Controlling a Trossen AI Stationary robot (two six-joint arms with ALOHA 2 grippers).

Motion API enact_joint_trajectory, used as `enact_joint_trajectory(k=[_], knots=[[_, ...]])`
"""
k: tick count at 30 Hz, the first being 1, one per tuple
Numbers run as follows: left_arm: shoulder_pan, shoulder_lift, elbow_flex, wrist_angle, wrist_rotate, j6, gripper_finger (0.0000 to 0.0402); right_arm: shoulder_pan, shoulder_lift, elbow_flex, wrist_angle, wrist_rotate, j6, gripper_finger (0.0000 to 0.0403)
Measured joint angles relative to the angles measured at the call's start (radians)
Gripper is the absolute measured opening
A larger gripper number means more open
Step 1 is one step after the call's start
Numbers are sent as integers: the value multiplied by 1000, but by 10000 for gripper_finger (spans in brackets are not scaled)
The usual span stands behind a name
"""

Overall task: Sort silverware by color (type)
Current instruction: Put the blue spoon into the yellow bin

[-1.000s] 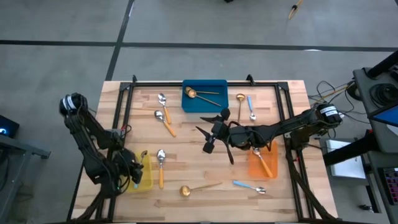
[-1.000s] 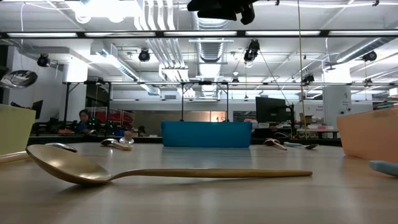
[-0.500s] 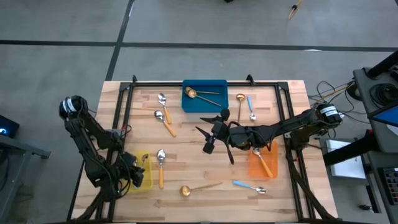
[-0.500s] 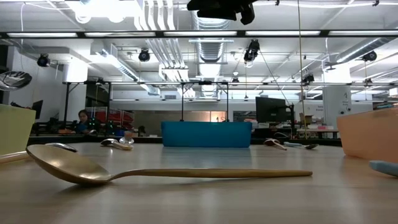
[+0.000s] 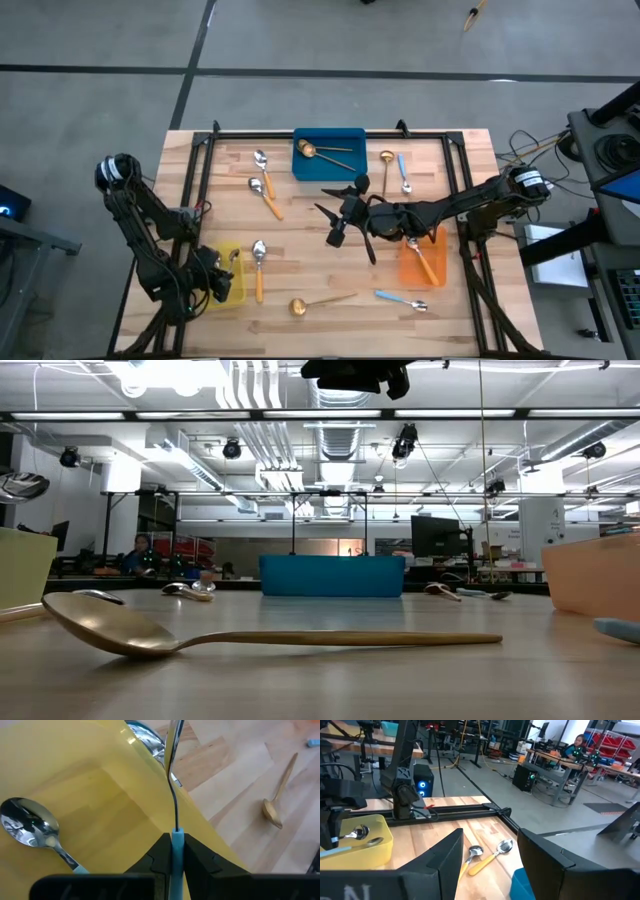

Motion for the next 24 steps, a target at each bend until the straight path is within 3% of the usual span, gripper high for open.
enact_joint_trajectory(k=[8, 18, 24], knots=[[0, 4, 6, 5, -25, 22, 31, 0, 0, 0, -12, 0, 3, 180], [0, 5, 6, 30, -27, 43, 108, 0, 0, 0, -21, 0, 30, 180], [0, 3, 6, 50, -26, 74, 133, 14, 0, 0, -47, -3, 57, 178]])
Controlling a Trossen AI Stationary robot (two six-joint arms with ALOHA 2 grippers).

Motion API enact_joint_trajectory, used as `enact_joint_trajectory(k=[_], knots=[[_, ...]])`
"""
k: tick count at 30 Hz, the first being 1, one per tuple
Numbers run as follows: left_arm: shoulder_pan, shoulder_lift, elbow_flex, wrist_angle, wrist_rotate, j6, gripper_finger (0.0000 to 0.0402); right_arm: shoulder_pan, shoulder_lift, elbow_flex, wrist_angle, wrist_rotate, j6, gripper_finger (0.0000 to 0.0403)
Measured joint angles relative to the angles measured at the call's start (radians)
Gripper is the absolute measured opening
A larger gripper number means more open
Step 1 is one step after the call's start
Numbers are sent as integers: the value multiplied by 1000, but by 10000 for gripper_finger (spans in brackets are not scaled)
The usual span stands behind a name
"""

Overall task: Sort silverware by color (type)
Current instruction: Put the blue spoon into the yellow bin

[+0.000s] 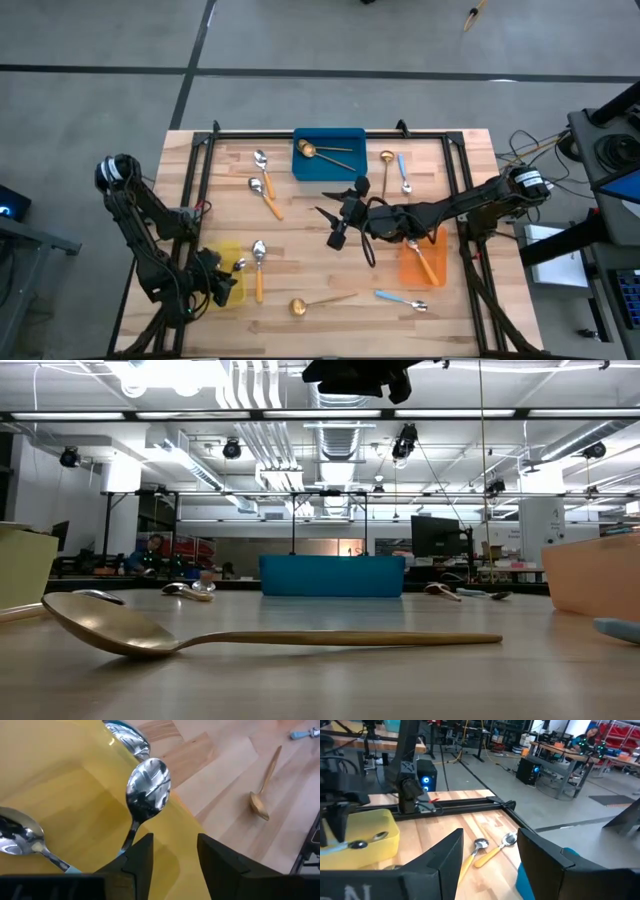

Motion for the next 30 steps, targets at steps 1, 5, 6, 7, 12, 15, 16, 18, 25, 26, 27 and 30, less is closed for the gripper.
enact_joint_trajectory(k=[1, 5, 6, 7, 12, 15, 16, 18, 25, 26, 27, 30], knots=[[0, -2, 0, 1, 0, 6, 134, 4, 0, 0, 0, 0, 0, 179], [0, -17, 0, -1, 0, 44, 134, 14, 0, 0, 1, 0, 0, 180], [0, -22, 1, -2, 0, 65, 133, 15, 0, 0, 1, 0, 0, 180], [0, -24, 8, -8, 0, 94, 132, 18, 0, 0, 1, 0, 0, 180], [9, -26, 110, -112, 7, 263, 127, 26, -1, 0, -1, 3, -45, 179], [14, -12, 190, -247, 6, 301, 124, 28, -4, 0, -2, 3, -76, 175], [14, 3, 209, -284, 7, 308, 124, 28, -5, 0, -3, 3, -79, 174], [14, 35, 236, -326, 10, 338, 123, 28, -5, 0, -18, 3, -84, 173], [15, 176, 262, -366, 113, 392, 123, 32, -5, 0, -130, 3, -1, 172], [15, 196, 262, -365, 114, 386, 123, 33, -5, 0, -145, 3, 17, 171], [15, 214, 262, -364, 114, 383, 124, 33, -5, 0, -158, 3, 30, 171], [16, 250, 262, -365, 115, 374, 130, 33, -5, 0, -185, 3, 67, 173]])
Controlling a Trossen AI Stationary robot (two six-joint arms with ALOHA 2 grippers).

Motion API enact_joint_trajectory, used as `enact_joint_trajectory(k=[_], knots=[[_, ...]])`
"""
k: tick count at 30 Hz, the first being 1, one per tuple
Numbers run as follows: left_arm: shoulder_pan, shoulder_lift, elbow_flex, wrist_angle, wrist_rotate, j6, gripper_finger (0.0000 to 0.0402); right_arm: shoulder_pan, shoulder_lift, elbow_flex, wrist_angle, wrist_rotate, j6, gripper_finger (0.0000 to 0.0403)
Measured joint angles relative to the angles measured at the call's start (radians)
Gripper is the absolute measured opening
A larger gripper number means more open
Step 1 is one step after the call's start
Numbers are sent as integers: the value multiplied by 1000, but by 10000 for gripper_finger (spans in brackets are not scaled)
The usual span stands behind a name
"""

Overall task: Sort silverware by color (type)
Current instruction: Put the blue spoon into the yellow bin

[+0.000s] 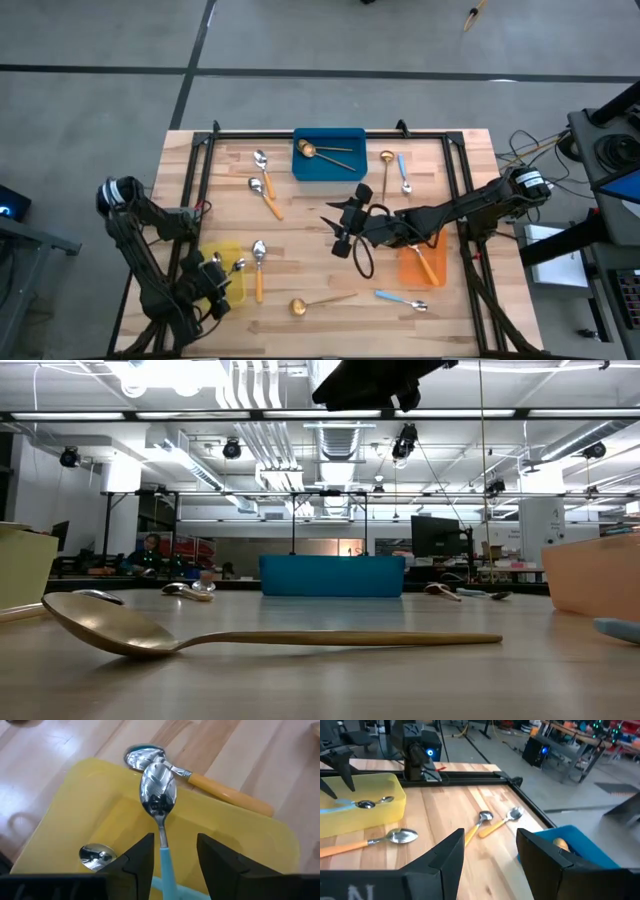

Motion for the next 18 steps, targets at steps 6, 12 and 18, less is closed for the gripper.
enact_joint_trajectory(k=[6, 12, 18], knots=[[0, 49, 0, 3, -4, -5, 143, 12, 0, 0, -12, -2, 25, 170], [0, 98, -1, -2, -17, -20, 144, 33, 0, 0, -11, -3, 25, 169], [0, 137, -2, -17, -20, -79, 144, 44, 0, 0, -11, -3, 40, 164]])
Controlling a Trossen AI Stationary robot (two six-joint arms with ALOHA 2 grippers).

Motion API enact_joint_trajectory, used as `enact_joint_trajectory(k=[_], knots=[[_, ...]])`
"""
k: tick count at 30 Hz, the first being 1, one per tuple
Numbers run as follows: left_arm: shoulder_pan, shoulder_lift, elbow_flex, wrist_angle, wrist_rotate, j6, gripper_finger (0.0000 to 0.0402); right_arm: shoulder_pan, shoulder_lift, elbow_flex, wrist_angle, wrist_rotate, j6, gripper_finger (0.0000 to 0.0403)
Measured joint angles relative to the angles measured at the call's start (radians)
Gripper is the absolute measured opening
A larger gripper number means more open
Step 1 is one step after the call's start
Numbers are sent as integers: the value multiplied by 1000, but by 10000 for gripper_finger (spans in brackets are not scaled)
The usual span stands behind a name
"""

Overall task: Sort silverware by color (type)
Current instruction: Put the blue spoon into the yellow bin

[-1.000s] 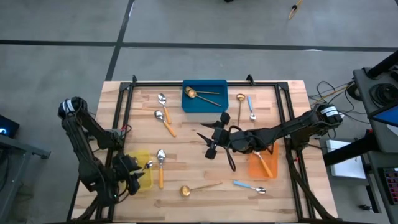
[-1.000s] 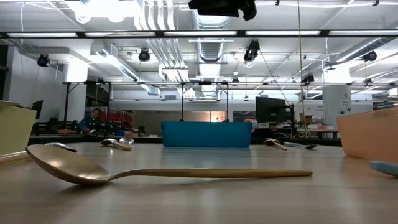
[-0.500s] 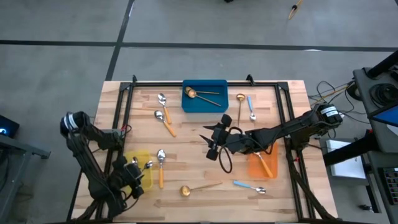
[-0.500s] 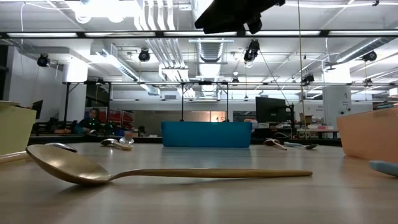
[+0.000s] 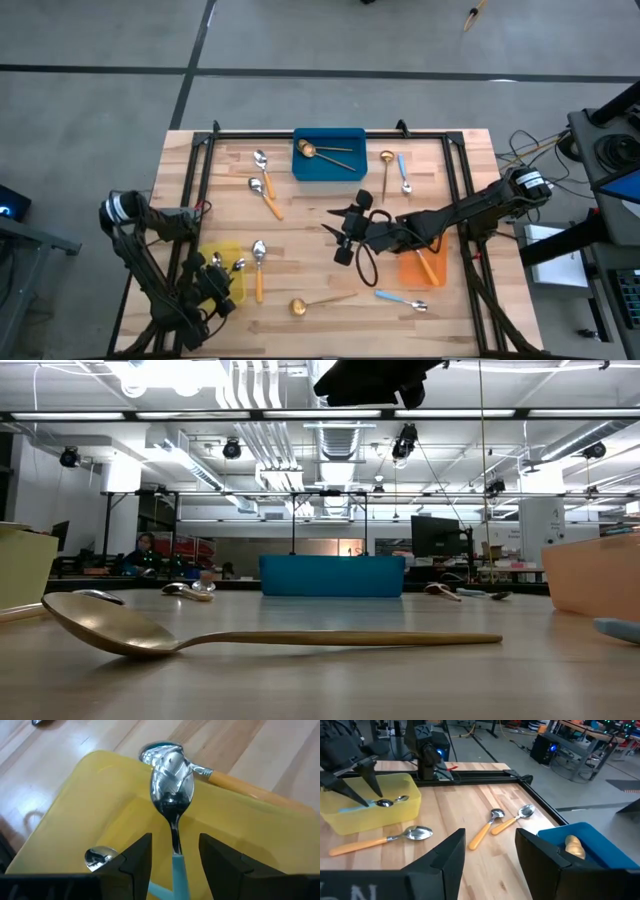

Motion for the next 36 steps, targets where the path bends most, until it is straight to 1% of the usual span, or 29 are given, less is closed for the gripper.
enact_joint_trajectory(k=[7, 10, 13, 17, 21, 23, 32, 34, 36], knots=[[1, 44, 0, 2, 1, -7, 143, 9, 0, 0, -1, 0, 10, 166], [1, 64, 0, 6, 2, -28, 132, 11, 0, 0, -2, 0, 16, 164], [1, 74, 0, 7, 18, -45, 111, 11, 0, 0, -2, 1, 16, 162], [1, 75, 0, 6, 45, -50, 71, 11, 0, 0, -2, 1, 18, 162], [1, 70, 0, 4, 44, -66, 29, 11, 0, 0, -3, 1, 23, 160], [1, 68, 0, -1, 44, -77, 14, 11, 0, 0, -3, 1, 23, 159], [1, 15, 3, -20, 46, -113, 12, 11, 0, 0, -7, 1, 24, 159], [-1, 1, 19, -46, 41, -121, 12, 14, 0, 0, -8, 1, 24, 157], [-2, -13, 50, -86, 12, -122, 12, 17, 0, 0, -10, 0, 24, 157]])
